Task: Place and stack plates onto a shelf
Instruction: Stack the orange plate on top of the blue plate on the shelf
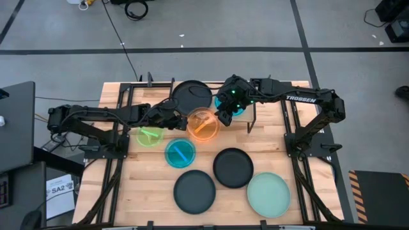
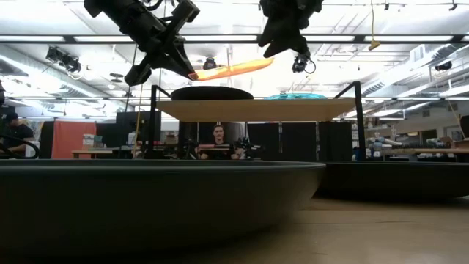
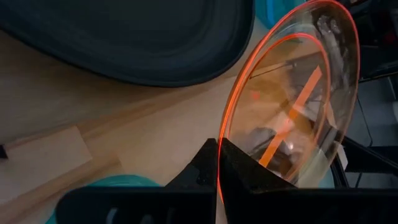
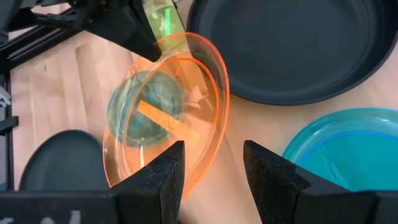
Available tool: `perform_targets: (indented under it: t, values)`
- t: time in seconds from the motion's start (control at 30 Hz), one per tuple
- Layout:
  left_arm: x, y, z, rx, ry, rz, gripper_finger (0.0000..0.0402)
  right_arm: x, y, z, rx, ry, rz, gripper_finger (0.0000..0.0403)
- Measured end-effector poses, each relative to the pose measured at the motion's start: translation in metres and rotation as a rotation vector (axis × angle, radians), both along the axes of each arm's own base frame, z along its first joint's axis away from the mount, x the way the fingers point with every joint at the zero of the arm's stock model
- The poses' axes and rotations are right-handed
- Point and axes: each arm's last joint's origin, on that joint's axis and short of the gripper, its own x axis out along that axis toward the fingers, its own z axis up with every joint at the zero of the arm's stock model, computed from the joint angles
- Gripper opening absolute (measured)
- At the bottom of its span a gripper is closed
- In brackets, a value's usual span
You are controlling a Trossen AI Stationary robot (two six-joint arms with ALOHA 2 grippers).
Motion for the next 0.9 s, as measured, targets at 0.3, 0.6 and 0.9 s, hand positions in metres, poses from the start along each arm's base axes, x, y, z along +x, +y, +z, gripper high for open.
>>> perform_targets:
  t: [0.3,0.6,0.9]
  values:
    - [0.0034,0.0007,0.0049,0.015,-0.061,0.009,0.0009,0.0001,0.0,0.0001,0.0,-0.001,0.0,0.017]
    - [0.0047,0.001,0.0068,0.019,-0.085,0.012,0.0009,0.0001,0.0,0.0001,0.0,-0.001,0.0,0.0162]
    - [0.0055,0.0011,0.0081,0.021,-0.102,0.012,0.0009,0.0,0.0,0.0,0.0,0.0,0.0,0.0114]
